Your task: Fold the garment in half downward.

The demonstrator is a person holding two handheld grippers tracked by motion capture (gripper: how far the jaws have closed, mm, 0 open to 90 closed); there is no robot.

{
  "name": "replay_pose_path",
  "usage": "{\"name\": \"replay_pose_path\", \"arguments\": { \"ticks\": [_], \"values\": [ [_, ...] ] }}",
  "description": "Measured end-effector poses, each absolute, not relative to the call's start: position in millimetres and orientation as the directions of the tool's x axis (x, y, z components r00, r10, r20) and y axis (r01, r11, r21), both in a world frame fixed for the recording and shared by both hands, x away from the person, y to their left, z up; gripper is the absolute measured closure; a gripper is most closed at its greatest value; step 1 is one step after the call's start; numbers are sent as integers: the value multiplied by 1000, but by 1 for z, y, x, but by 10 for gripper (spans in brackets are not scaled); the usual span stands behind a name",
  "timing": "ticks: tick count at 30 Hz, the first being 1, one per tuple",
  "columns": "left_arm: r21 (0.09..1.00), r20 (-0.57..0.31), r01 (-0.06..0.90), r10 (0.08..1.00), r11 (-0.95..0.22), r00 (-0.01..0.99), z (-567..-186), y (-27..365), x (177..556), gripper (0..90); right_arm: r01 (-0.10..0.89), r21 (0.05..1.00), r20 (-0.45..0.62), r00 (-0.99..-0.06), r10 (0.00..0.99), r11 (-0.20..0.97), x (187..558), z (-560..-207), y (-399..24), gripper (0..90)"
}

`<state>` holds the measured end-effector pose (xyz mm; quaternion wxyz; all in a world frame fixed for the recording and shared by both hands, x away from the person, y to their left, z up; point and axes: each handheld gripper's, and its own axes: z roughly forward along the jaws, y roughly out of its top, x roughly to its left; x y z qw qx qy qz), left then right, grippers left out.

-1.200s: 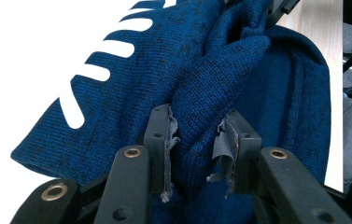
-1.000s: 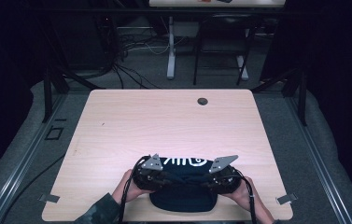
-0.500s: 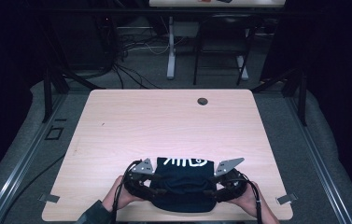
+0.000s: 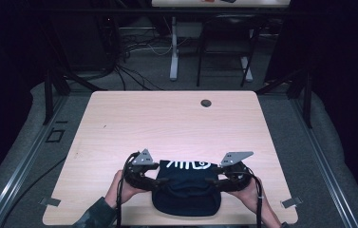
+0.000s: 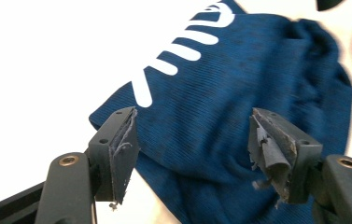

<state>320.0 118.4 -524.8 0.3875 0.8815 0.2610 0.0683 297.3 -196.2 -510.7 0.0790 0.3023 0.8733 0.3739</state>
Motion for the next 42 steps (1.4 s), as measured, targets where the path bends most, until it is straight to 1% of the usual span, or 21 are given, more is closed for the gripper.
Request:
{"name": "replay_pose_path", "arguments": {
  "ticks": [3, 8, 10, 11, 14, 16, 19, 21, 30, 36, 42],
  "values": [
    [709, -75, 405, 509, -577, 858, -529, 113, 320, 354, 473, 677, 98, -818, 567, 564, 301, -518, -188, 598],
    [681, -56, 384, 478, -624, 877, -542, 103, 314, 354, 481, 644, 105, -826, 554, 595, 298, -531, -181, 593],
    [671, -56, 386, 476, -633, 878, -545, 102, 311, 348, 490, 636, 106, -821, 561, 597, 294, -534, -181, 552],
    [669, -58, 387, 474, -635, 878, -547, 102, 310, 341, 492, 625, 106, -823, 558, 606, 293, -536, -181, 506],
    [658, -45, 383, 475, -648, 879, -550, 101, 305, 311, 510, 611, 105, -810, 577, 606, 290, -541, -182, 433],
    [652, -36, 383, 479, -654, 877, -553, 100, 302, 281, 514, 605, 105, -809, 579, 608, 289, -545, -182, 415],
    [636, -15, 381, 482, -671, 876, -557, 100, 298, 258, 514, 605, 96, -806, 584, 609, 286, -549, -181, 344],
    [632, -12, 386, 489, -672, 872, -559, 101, 296, 244, 510, 600, 107, -814, 571, 616, 285, -550, -181, 276],
    [633, -32, 420, 521, -650, 853, -565, 104, 293, 230, 483, 594, 75, -829, 554, 643, 287, -561, -178, 207],
    [636, -31, 430, 535, -641, 844, -566, 103, 290, 229, 473, 599, 73, -836, 544, 646, 294, -564, -177, 204],
    [642, -35, 432, 539, -633, 841, -567, 105, 289, 219, 439, 606, 35, -848, 529, 663, 293, -565, -174, 188]
  ]
}}
